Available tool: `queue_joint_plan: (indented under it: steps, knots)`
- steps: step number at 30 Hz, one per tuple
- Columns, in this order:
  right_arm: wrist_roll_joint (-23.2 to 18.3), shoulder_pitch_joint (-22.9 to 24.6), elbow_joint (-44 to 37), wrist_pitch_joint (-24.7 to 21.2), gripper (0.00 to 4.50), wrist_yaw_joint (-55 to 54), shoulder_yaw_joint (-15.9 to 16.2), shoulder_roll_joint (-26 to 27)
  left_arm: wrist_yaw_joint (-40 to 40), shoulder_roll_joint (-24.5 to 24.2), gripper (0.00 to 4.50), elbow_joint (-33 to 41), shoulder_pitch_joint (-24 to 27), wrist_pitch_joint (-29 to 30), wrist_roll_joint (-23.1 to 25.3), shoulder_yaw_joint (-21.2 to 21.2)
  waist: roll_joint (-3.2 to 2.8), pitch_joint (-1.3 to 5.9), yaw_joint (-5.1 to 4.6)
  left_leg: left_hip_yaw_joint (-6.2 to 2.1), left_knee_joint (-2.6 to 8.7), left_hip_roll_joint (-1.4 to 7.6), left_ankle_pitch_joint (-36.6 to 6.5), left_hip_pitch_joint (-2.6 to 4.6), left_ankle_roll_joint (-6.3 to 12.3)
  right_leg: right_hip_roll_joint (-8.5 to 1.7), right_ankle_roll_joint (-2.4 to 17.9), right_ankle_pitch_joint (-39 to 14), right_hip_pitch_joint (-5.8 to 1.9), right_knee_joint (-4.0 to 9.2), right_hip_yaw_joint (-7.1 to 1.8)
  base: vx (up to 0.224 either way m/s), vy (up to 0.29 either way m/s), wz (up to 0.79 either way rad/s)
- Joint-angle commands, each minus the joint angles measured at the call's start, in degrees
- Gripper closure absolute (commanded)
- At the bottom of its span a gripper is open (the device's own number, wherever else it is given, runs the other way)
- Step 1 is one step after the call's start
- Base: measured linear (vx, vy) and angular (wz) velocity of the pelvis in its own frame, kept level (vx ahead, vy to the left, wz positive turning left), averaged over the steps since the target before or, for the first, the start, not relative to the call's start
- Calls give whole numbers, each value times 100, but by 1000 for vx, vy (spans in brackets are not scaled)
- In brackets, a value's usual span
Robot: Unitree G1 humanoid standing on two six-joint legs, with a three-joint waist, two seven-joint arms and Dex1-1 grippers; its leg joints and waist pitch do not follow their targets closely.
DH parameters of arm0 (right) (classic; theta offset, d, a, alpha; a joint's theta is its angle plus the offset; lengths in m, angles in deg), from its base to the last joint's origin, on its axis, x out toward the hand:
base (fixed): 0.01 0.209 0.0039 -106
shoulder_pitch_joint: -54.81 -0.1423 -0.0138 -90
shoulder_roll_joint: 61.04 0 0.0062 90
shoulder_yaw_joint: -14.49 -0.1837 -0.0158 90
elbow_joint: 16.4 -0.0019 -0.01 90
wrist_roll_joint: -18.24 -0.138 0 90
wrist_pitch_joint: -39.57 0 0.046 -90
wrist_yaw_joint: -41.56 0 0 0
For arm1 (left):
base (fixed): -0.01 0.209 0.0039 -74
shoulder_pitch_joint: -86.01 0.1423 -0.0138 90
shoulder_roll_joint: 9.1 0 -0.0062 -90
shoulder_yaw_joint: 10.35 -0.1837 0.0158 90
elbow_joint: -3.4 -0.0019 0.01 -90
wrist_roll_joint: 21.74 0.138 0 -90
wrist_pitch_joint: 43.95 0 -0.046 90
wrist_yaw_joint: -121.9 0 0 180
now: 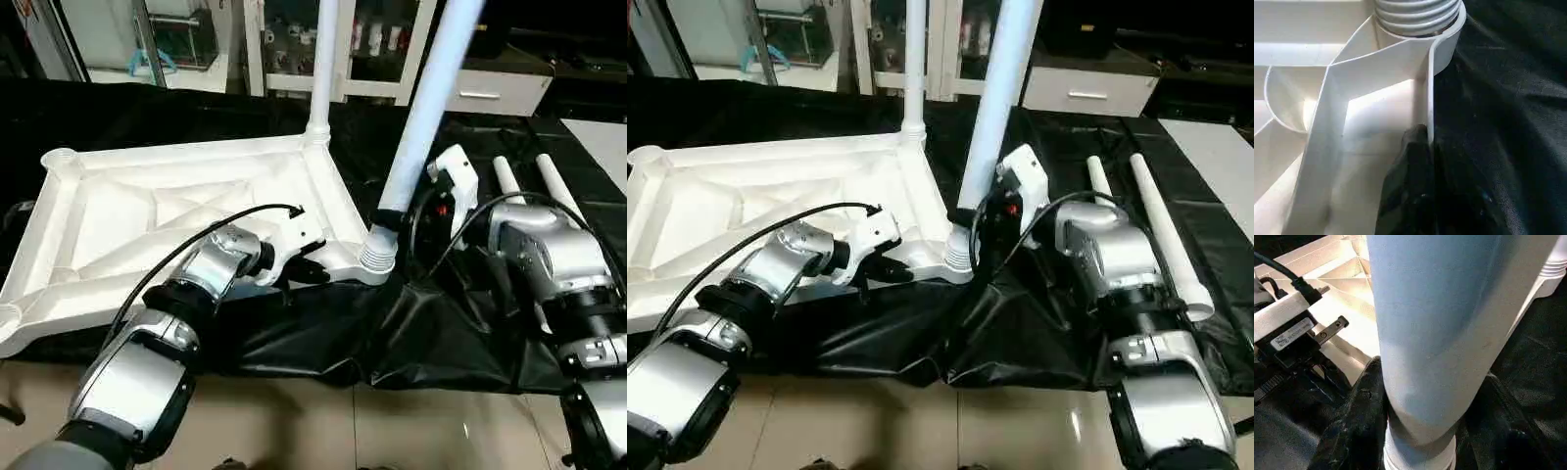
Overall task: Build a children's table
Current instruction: Insert table leg to table base
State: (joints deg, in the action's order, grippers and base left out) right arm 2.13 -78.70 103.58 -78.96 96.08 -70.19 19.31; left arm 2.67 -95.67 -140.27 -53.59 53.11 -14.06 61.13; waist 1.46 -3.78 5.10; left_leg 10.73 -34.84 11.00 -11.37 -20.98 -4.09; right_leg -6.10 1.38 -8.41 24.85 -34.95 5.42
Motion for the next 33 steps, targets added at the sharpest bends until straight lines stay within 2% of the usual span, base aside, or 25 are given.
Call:
queue_joint_plan:
  steps: [1,3,7,15,16,23,24,33]
  knots:
    - [-68,-140,42,-25,272,55,-79,-38,29,66,450,-133,263,115,104,-169,122,446,2,-43,371,178,-588,16,528,-278,1254,-1248,-425,377,-273,0,0,0]
    - [-237,-208,36,-138,272,79,-287,-11,40,54,450,-36,328,142,122,-181,133,443,0,-40,370,180,-581,18,566,-280,1268,-1253,-420,376,-274,0,0,0]
    - [-294,-301,78,-219,272,229,-358,-93,57,40,450,67,385,176,134,-197,138,438,-4,-39,369,182,-594,15,589,-278,1260,-1268,-418,376,-274,0,0,0]
    - [-93,-352,332,-402,272,512,-73,-235,51,22,450,133,419,182,194,-243,149,415,-14,-38,379,176,-681,17,525,-273,1145,-1581,-396,421,-266,0,0,0]
    - [-82,-348,329,-432,272,543,-44,-246,56,18,450,175,436,205,198,-240,166,418,-15,-39,378,177,-689,10,531,-273,1130,-1604,-403,420,-263,0,0,0]
    - [6,-427,498,-490,272,697,40,-263,93,-8,450,279,487,252,229,-219,165,419,-14,-41,379,189,-622,12,537,-277,1158,-1521,-391,403,-268,0,0,0]
    - [28,-440,531,-477,272,702,50,-259,97,-11,450,287,492,254,231,-219,179,419,-15,-37,376,184,-629,9,539,-275,1153,-1532,-392,407,-268,0,0,0]
    - [265,-413,975,-146,272,445,120,-110,74,-13,450,349,535,290,230,-209,174,407,-21,-42,390,191,-714,19,465,-287,1092,-1734,-375,433,-268,0,0,0]
